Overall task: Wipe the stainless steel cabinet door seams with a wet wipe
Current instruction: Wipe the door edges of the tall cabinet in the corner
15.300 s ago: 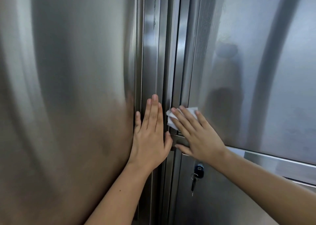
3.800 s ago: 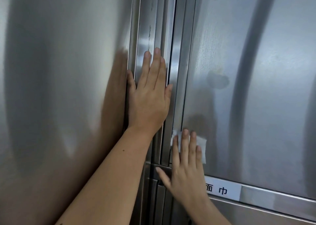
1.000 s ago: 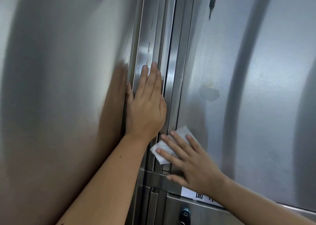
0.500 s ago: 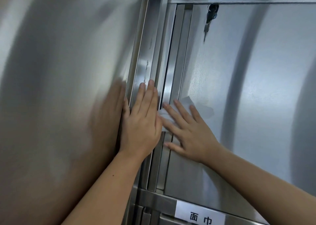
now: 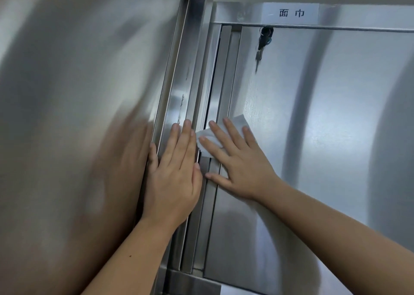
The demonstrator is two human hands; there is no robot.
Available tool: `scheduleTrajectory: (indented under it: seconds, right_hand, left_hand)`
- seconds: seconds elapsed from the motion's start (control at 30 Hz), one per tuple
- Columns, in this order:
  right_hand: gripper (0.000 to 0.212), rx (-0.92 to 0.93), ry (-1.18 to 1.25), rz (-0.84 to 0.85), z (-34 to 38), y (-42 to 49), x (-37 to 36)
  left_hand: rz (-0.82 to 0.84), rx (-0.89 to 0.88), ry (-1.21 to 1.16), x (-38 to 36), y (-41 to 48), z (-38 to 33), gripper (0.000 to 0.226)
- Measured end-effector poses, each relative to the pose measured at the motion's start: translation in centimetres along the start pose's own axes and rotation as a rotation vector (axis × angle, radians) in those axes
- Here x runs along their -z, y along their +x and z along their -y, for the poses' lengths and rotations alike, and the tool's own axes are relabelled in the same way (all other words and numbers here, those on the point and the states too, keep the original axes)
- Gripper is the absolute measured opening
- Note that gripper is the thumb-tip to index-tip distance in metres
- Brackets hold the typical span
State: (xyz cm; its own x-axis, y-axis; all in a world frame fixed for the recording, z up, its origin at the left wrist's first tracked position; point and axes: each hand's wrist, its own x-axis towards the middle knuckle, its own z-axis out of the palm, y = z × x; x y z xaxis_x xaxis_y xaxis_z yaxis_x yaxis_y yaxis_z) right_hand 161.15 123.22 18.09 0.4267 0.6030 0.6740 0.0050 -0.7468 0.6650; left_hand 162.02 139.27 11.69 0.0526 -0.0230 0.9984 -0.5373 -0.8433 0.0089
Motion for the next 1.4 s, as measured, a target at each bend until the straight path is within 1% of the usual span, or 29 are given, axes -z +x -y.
scheduleTrajectory:
  seconds: [0.07,0.2,0.3,0.87,1.13,1.3,1.4]
  right_hand:
    - [0.069,0.011,-0.014,-0.005,-0.3,0.1,0.0]
    - [0.068,-0.083,0.002,-0.027,-1.7,3.0,1.0]
    - [0.068,-0.134,-0.029,-0.030,-2.6,5.1,1.4]
    - [0.072,-0.291,-0.067,-0.083,-5.8,11.7,3.0]
    - [0.074,-0.390,-0.090,-0.095,-7.1,15.2,3.8]
    - [0.070,-0.416,-0.098,-0.086,-8.0,17.2,4.6]
    - [0.070,-0.417,-0.101,-0.101,-7.8,17.2,4.4]
  left_hand:
    - [-0.004,0.002,0.008,0.0,0.0,0.0,0.056]
    - [-0.035,-0.006,0.034,0.0,0.1,-0.2,0.054]
    - [-0.029,-0.004,0.052,-0.1,0.0,-0.1,0.055]
    - [-0.049,-0.003,0.022,0.3,0.2,-0.3,0.054]
    - [-0.067,0.006,0.050,0.3,0.1,-0.4,0.055]
    - [-0.063,0.003,0.074,0.3,0.1,-0.3,0.055]
    - [-0.062,0.001,0.029,0.3,0.1,-0.2,0.055]
